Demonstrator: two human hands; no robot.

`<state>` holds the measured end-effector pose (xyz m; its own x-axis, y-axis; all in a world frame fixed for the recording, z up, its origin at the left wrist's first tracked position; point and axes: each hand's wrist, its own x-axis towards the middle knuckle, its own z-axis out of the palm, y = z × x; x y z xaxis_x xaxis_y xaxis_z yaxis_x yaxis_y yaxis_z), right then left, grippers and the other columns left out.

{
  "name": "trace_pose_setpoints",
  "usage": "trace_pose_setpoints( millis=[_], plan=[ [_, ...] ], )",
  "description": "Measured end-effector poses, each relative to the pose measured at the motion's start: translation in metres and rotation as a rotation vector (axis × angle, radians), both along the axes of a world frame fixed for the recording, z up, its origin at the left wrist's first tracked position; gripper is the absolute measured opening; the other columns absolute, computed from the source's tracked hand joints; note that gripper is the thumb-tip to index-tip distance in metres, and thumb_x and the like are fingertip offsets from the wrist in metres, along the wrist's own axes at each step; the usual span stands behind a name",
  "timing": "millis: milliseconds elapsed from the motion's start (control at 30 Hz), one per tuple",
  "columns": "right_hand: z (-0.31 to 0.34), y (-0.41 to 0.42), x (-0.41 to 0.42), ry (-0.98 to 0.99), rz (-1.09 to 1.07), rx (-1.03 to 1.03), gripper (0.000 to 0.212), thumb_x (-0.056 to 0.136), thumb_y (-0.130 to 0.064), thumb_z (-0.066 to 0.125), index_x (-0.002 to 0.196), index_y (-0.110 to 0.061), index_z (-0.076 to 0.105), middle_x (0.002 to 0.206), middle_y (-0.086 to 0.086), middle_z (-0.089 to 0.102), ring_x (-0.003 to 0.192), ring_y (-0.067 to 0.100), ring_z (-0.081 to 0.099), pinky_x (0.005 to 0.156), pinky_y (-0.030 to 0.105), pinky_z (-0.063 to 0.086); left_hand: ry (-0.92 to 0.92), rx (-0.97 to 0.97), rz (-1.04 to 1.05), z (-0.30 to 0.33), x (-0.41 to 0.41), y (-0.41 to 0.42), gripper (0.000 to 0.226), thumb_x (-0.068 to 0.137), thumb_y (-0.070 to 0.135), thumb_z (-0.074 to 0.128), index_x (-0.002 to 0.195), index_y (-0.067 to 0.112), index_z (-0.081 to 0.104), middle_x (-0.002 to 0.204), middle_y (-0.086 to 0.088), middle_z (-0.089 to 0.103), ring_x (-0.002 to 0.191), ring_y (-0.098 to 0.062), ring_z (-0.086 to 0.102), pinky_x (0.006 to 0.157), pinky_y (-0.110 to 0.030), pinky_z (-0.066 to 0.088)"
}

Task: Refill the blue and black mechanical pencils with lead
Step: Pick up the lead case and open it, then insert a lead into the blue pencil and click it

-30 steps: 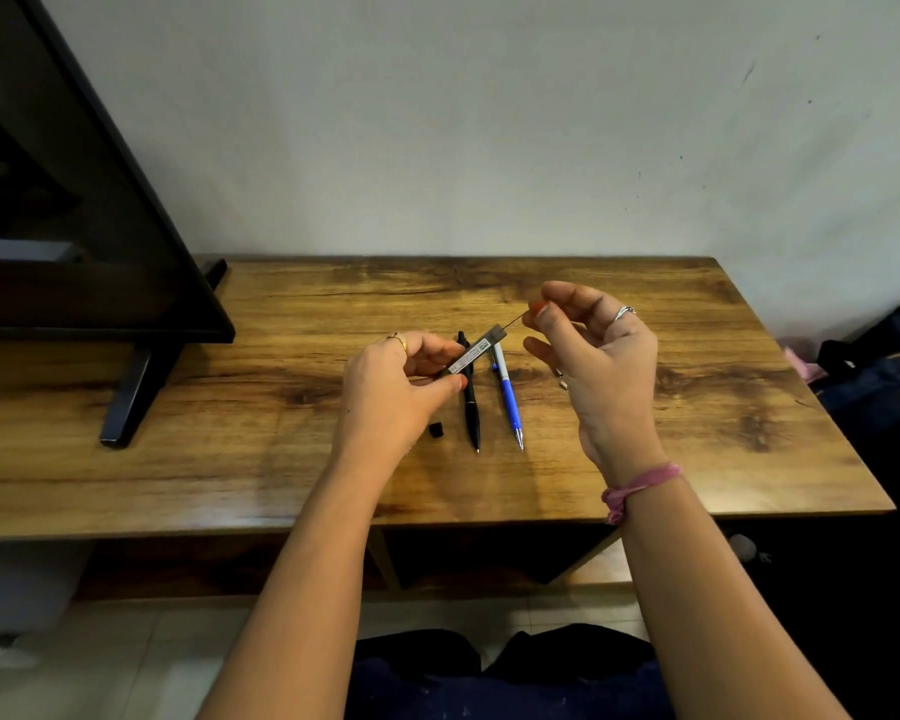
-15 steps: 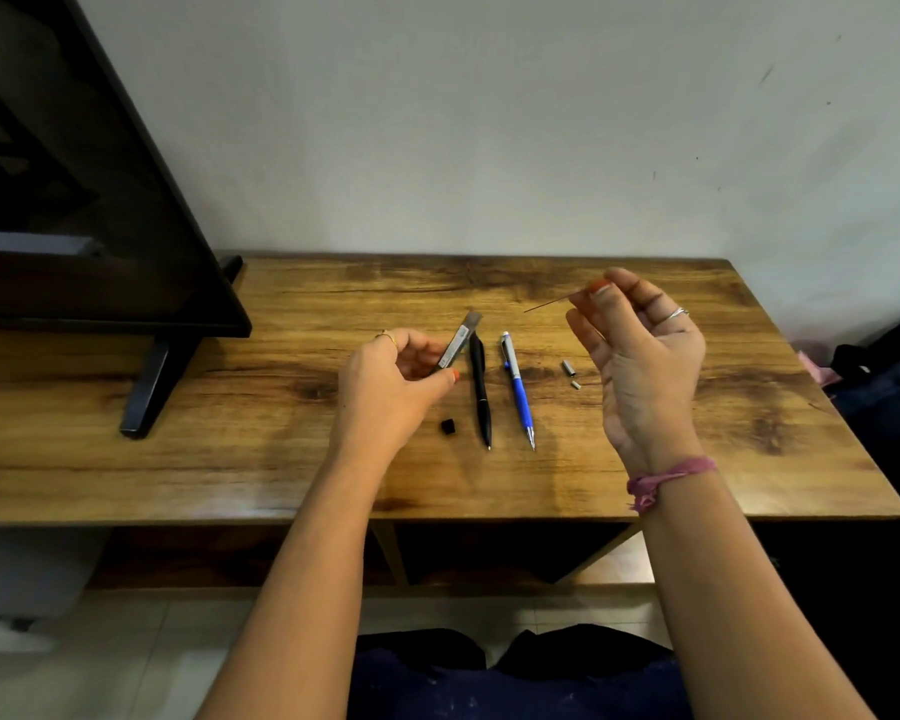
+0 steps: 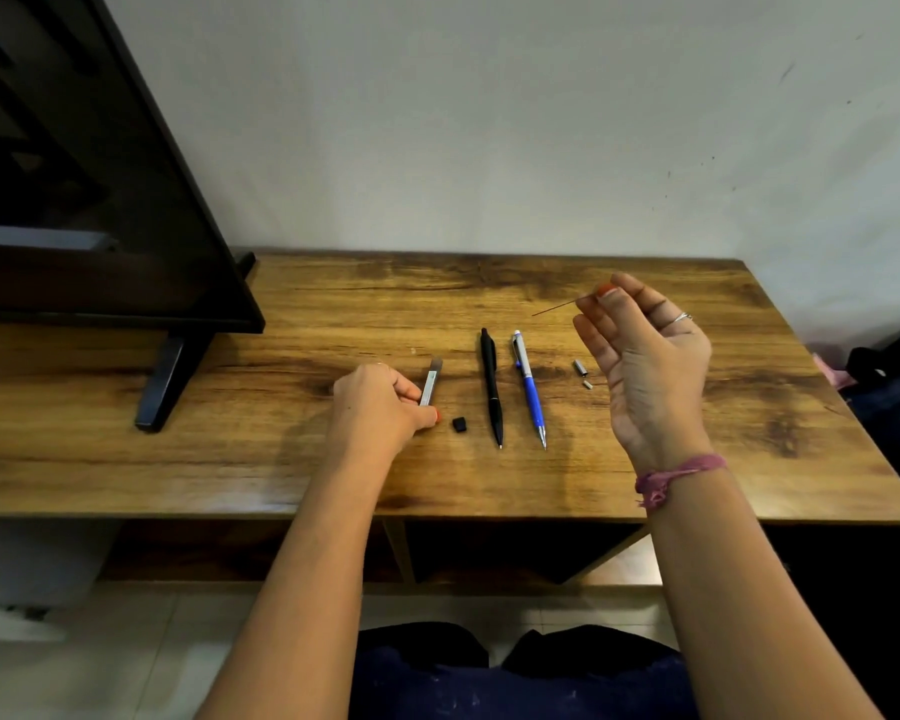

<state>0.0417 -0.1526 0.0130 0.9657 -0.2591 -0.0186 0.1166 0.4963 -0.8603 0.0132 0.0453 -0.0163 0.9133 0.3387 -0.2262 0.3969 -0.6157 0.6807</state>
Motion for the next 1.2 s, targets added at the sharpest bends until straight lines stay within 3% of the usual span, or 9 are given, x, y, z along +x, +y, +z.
trace_pose_setpoints(
  millis=[67,200,333,533,633,733,867,1067,1200],
  plan=[
    [0.000,0.000,0.000,0.013,-0.001,-0.004,0.011,0.087,-0.003,0.066,0.098,-0.007,0.066,0.080,0.002,0.072,0.085,0.020,0.070,0.071,0.027,0.057,0.017,-0.001,0.003,0.000,0.001,-0.002,0.021,0.071,0.022,0.082,0.085,0.018,0.068,0.074,0.008,0.060,0.068,0.000,0.052,0.055,-0.013,0.033],
    [0.002,-0.003,0.000,0.036,-0.001,-0.004,0.010,0.087,-0.002,0.065,0.096,-0.008,0.066,0.080,0.002,0.071,0.083,0.019,0.070,0.070,0.028,0.057,0.041,-0.009,-0.006,0.002,0.002,-0.002,0.027,0.069,0.025,0.083,0.091,0.017,0.069,0.088,0.003,0.064,0.073,-0.003,0.053,0.057,-0.015,0.033],
    [0.003,-0.007,0.000,0.062,0.000,-0.014,0.010,0.087,-0.002,0.066,0.095,-0.008,0.067,0.083,0.004,0.071,0.084,0.020,0.070,0.071,0.028,0.057,0.054,-0.020,-0.019,0.003,0.000,0.002,0.033,0.068,0.027,0.084,0.096,0.017,0.070,0.093,0.003,0.062,0.087,-0.010,0.053,0.070,-0.023,0.040],
    [0.007,-0.016,-0.001,0.086,-0.006,-0.064,0.010,0.087,-0.006,0.067,0.094,-0.012,0.068,0.081,-0.001,0.074,0.082,0.014,0.071,0.070,0.027,0.057,-0.190,0.010,-0.043,0.012,0.000,-0.028,0.008,0.083,0.025,0.072,0.079,0.020,0.067,0.072,0.013,0.057,0.063,0.003,0.050,0.068,-0.016,0.046],
    [0.007,-0.021,-0.002,0.116,-0.024,-0.118,0.011,0.084,-0.009,0.070,0.091,-0.018,0.070,0.082,-0.004,0.073,0.078,0.008,0.068,0.065,0.023,0.054,-0.191,0.033,-0.115,0.012,0.003,-0.059,0.013,0.085,0.026,0.069,0.086,0.014,0.070,0.070,0.009,0.059,0.061,0.001,0.054,0.051,-0.010,0.045],
    [0.007,-0.027,-0.001,0.144,-0.050,-0.175,0.012,0.082,-0.012,0.073,0.089,-0.021,0.071,0.080,-0.008,0.073,0.072,0.002,0.063,0.060,0.019,0.048,-0.124,0.091,-0.155,0.007,0.009,-0.082,0.022,0.084,0.031,0.070,0.084,0.010,0.070,0.080,-0.003,0.066,0.068,-0.014,0.062,0.061,-0.030,0.056],
    [0.008,-0.034,0.000,0.147,-0.071,-0.210,0.010,0.080,-0.013,0.074,0.084,-0.022,0.072,0.076,-0.010,0.072,0.068,0.001,0.060,0.057,0.018,0.045,-0.061,0.181,-0.170,0.002,0.015,-0.105,0.028,0.085,0.034,0.069,0.085,0.007,0.064,0.070,-0.002,0.052,0.057,-0.011,0.051,0.045,-0.025,0.040],
    [0.011,-0.039,-0.003,0.131,-0.071,-0.276,0.008,0.081,-0.015,0.072,0.082,-0.023,0.072,0.076,-0.011,0.073,0.067,-0.001,0.060,0.058,0.019,0.044,-0.014,0.301,-0.165,-0.001,0.019,-0.120,0.017,0.086,0.019,0.069,0.093,0.004,0.062,0.063,-0.001,0.040,0.058,-0.016,0.050,0.048,-0.026,0.043],
    [0.019,-0.044,-0.007,0.094,-0.085,-0.331,0.009,0.081,-0.014,0.072,0.086,-0.022,0.072,0.078,-0.009,0.073,0.067,-0.001,0.060,0.058,0.019,0.045,0.017,0.207,-0.125,0.004,0.020,-0.119,0.019,0.084,0.017,0.071,0.096,0.004,0.063,0.068,0.000,0.041,0.058,-0.013,0.051,0.043,-0.023,0.038]
  ],
)
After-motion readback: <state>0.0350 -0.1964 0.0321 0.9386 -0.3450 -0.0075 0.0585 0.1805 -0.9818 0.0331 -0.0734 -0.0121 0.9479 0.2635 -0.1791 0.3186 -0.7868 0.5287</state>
